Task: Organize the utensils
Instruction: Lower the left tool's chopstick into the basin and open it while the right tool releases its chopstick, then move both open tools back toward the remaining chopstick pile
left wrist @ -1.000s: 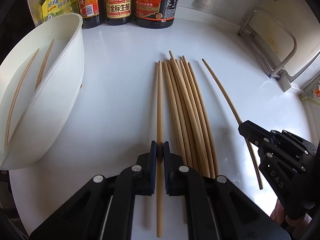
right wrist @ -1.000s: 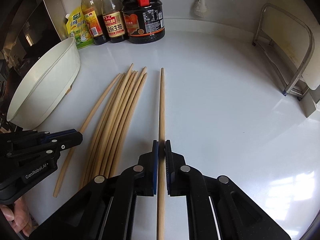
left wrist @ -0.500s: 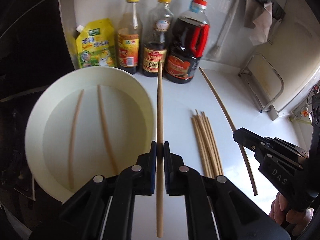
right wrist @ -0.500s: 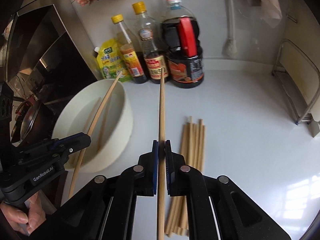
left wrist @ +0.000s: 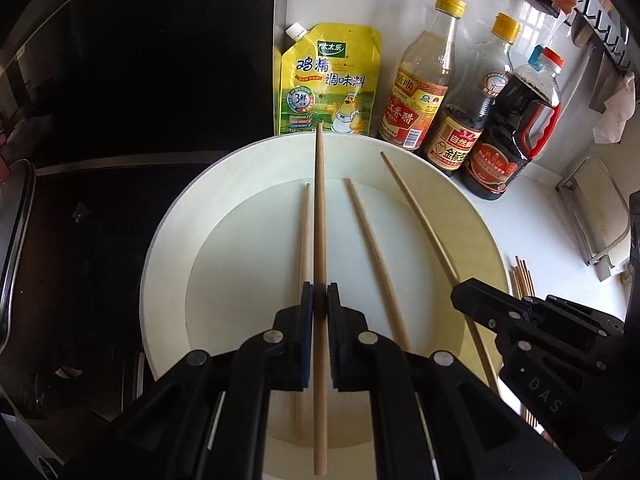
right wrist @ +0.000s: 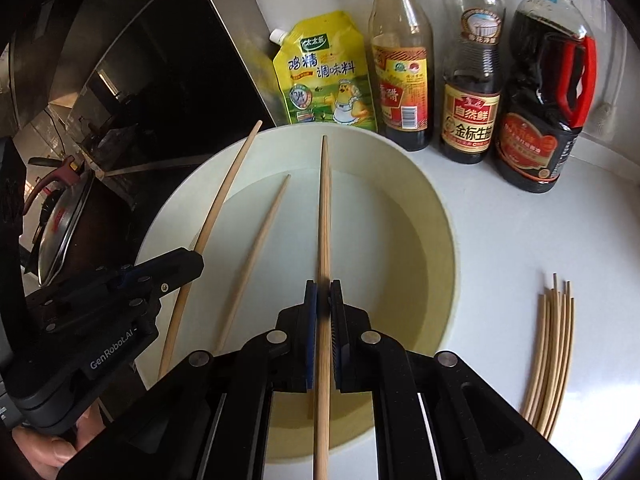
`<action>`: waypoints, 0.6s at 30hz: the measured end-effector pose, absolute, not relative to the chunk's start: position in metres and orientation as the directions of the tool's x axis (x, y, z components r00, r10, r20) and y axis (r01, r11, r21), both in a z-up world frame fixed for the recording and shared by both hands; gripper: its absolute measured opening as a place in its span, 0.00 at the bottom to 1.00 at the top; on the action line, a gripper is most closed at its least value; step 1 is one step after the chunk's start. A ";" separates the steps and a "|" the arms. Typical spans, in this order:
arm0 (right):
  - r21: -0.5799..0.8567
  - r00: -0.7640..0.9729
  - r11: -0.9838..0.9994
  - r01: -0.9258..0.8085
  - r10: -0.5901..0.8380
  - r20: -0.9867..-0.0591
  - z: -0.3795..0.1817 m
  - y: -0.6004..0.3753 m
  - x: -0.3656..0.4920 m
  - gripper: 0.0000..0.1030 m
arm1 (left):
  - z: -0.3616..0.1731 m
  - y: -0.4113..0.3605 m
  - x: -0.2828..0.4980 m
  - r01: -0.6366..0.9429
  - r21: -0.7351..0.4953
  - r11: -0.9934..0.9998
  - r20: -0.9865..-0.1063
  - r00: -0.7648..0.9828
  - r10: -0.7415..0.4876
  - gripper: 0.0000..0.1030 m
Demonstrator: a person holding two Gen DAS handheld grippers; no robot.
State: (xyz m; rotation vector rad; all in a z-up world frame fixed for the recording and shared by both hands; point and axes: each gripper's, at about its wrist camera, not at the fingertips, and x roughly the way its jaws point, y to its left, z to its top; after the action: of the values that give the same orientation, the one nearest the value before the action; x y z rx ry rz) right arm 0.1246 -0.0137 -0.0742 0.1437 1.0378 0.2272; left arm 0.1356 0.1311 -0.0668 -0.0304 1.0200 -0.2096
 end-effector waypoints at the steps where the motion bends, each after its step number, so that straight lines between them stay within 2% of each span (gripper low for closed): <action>1: 0.225 0.482 0.967 -0.118 0.253 -0.839 -0.077 -0.011 0.128 0.06 | -0.069 0.132 0.138 0.161 -0.125 0.979 -0.844 0.501 -0.190 0.07; 6: 0.216 0.471 0.971 -0.101 0.238 -0.849 -0.083 -0.006 0.138 0.06 | -0.080 0.136 0.147 0.159 -0.138 0.978 -0.858 0.474 -0.198 0.07; 7: 0.214 0.470 0.972 -0.095 0.233 -0.851 -0.083 -0.006 0.139 0.07 | -0.081 0.138 0.148 0.149 -0.137 0.979 -0.860 0.472 -0.192 0.12; 10: 0.220 0.482 0.971 -0.089 0.235 -0.844 -0.080 -0.010 0.137 0.29 | -0.082 0.144 0.146 0.127 -0.153 0.980 -0.859 0.473 -0.195 0.35; 11: 0.211 0.492 0.974 -0.087 0.226 -0.841 -0.078 -0.011 0.135 0.29 | -0.081 0.146 0.145 0.121 -0.152 0.981 -0.857 0.478 -0.192 0.43; 18: 0.196 0.491 0.979 -0.058 0.199 -0.848 -0.078 -0.024 0.115 0.29 | -0.079 0.154 0.133 0.113 -0.153 0.982 -0.860 0.473 -0.189 0.55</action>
State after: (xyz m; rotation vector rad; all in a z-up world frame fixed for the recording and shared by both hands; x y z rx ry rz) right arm 0.1152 -0.0245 -0.0782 0.1484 1.0475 0.1570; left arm 0.1335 0.1542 -0.0787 -0.0786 1.0622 -0.1851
